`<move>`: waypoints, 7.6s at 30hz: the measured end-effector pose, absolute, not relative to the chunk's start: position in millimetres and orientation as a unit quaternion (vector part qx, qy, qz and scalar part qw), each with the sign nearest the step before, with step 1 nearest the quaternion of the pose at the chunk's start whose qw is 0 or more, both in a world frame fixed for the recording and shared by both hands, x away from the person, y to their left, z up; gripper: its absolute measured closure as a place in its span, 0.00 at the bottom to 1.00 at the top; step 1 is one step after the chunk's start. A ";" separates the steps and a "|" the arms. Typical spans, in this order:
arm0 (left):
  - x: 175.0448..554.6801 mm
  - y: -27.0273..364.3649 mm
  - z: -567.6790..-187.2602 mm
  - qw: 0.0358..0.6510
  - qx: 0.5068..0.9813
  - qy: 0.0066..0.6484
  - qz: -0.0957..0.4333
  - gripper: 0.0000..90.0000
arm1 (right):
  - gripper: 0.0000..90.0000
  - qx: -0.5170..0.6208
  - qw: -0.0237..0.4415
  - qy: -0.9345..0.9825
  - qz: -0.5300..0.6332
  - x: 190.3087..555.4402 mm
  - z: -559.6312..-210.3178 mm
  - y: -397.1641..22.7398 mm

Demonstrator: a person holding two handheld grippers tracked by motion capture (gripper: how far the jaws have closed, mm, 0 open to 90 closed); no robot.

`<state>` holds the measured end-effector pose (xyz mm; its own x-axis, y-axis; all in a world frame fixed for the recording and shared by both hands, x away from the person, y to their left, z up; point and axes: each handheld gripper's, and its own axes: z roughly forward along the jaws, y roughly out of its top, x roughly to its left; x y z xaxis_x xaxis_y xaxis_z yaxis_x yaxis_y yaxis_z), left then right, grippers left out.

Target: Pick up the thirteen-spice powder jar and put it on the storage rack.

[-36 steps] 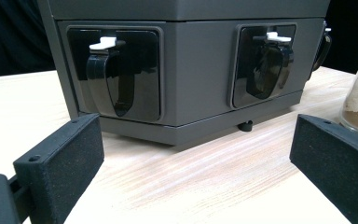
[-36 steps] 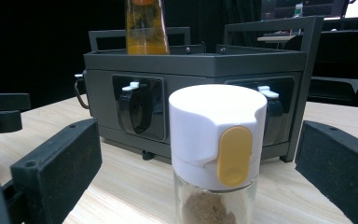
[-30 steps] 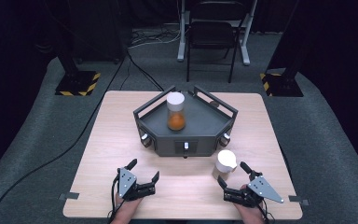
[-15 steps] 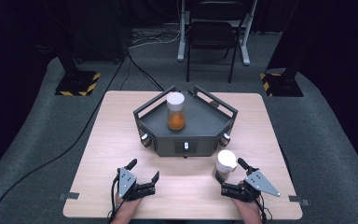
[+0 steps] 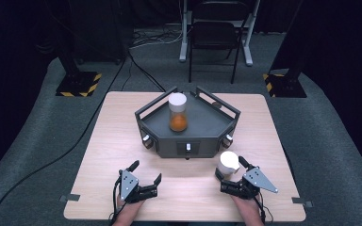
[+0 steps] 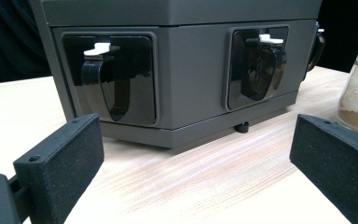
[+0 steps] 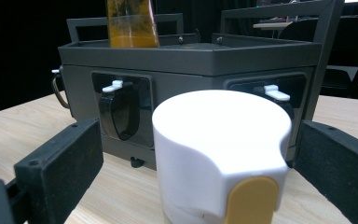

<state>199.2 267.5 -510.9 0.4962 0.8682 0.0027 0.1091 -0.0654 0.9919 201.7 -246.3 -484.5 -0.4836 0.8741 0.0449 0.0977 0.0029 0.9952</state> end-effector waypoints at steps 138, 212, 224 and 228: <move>204.0 273.8 -511.1 0.580 0.645 0.388 0.312 0.02 | 0.33 0.358 0.373 0.598 0.612 239.0 -364.2 -193.0; 202.9 276.3 -511.9 0.585 0.650 0.378 0.305 0.02 | 0.33 0.427 0.417 0.583 0.551 318.5 -358.6 -116.5; 203.1 276.5 -511.9 0.585 0.650 0.377 0.304 0.02 | 0.33 0.435 0.410 0.597 0.535 324.1 -357.2 -112.8; 203.1 276.1 -511.8 0.585 0.651 0.376 0.304 0.02 | 0.33 0.439 0.401 0.599 0.537 326.5 -355.0 -115.9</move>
